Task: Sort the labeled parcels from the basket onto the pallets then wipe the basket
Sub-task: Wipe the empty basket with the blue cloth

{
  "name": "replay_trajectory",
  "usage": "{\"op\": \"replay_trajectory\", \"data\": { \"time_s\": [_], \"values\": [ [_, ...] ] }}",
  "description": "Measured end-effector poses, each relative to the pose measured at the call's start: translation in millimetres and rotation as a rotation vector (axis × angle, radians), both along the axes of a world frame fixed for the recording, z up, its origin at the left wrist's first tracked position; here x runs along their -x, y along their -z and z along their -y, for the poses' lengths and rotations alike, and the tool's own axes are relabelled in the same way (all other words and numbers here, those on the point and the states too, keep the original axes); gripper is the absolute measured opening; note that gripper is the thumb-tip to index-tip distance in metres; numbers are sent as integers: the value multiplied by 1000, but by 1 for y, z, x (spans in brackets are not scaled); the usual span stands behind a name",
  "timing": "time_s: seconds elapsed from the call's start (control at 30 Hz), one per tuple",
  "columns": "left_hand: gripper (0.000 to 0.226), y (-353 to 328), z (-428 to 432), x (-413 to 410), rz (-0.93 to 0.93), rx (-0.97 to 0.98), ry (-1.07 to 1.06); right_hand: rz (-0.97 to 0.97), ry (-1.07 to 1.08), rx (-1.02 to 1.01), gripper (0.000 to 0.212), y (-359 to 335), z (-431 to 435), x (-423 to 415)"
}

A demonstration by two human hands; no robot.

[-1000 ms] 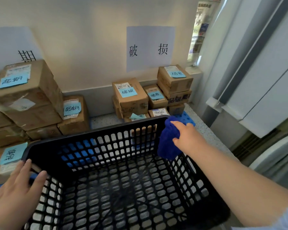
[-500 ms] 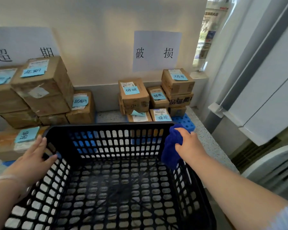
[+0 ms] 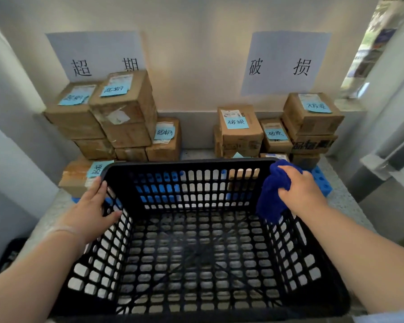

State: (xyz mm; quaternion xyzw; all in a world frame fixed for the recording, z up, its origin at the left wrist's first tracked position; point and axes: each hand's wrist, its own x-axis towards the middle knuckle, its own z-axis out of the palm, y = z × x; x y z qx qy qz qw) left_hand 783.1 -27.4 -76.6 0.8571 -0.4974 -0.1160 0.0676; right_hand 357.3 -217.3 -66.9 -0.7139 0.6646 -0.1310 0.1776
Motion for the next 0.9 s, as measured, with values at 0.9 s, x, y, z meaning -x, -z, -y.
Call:
{"op": "replay_trajectory", "data": {
  "time_s": [0.9],
  "values": [
    [81, 8, 4, -6, -59, 47, -51, -175, -118, -25, 42, -12, -76, 31]
  ]
}}
